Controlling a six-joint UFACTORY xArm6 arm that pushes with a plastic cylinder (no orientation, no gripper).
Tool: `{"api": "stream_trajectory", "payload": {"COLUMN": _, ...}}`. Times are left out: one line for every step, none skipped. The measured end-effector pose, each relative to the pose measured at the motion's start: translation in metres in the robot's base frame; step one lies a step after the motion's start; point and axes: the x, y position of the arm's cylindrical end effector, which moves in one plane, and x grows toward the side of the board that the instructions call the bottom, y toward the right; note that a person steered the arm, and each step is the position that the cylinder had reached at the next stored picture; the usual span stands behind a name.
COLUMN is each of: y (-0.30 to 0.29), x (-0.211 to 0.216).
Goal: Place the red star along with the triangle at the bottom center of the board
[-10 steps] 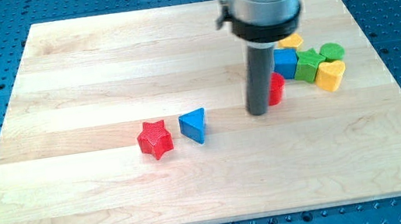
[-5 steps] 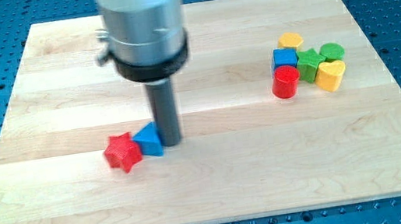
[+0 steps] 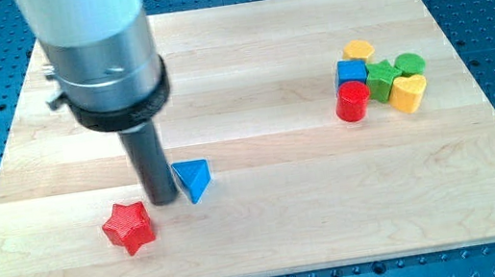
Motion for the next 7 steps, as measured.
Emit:
{"api": "stream_trajectory", "payload": {"y": 0.003, "x": -0.023}}
{"api": "stream_trajectory", "payload": {"y": 0.057, "x": 0.017}}
{"api": "stream_trajectory", "payload": {"y": 0.074, "x": 0.043}}
{"api": "stream_trajectory", "payload": {"y": 0.042, "x": -0.002}}
{"api": "stream_trajectory", "payload": {"y": -0.055, "x": 0.004}}
{"api": "stream_trajectory", "payload": {"y": -0.075, "x": 0.041}}
{"api": "stream_trajectory", "payload": {"y": -0.003, "x": 0.053}}
